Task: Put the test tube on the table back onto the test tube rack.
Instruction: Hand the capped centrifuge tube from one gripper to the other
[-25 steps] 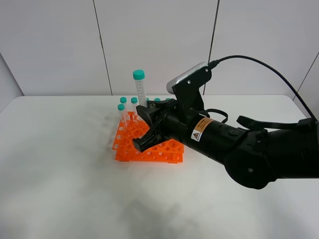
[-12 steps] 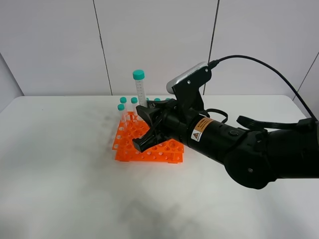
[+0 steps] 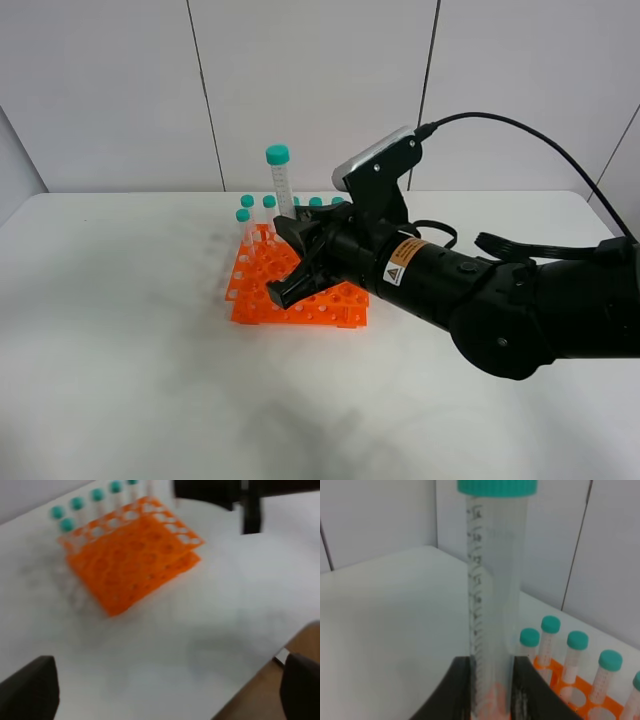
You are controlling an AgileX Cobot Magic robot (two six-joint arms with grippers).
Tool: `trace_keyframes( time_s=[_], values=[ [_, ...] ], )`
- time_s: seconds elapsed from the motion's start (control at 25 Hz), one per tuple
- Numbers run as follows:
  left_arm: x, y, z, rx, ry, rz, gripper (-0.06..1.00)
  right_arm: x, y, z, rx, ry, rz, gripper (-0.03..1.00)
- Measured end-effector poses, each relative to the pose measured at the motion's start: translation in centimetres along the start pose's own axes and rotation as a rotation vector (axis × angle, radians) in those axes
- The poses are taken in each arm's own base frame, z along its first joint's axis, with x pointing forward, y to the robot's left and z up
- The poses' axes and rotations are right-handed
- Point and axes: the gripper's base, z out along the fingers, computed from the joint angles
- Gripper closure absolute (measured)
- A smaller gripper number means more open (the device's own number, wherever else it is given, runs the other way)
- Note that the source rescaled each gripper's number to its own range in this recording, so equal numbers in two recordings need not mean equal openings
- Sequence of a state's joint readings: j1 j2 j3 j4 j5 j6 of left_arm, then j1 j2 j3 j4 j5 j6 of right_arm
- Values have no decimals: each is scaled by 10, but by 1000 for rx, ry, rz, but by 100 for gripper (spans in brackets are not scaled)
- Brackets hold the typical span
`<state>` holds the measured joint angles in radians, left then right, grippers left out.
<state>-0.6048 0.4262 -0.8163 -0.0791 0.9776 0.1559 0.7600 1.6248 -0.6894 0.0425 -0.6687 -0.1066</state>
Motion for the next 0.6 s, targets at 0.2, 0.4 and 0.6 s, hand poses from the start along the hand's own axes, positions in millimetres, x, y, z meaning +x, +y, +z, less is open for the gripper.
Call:
trace_keyframes(
  time_s=[0.2, 0.4, 0.6],
  values=[
    [-27, -2, 37, 60, -66, 41, -5, 0, 0, 0, 0, 2, 0, 97],
    [-48, 0, 84, 47, -101, 52, -5, 0, 0, 0, 0, 2, 0, 97],
    [-62, 2, 128, 25, -158, 26, -5, 0, 0, 0, 0, 2, 0, 97]
  ],
)
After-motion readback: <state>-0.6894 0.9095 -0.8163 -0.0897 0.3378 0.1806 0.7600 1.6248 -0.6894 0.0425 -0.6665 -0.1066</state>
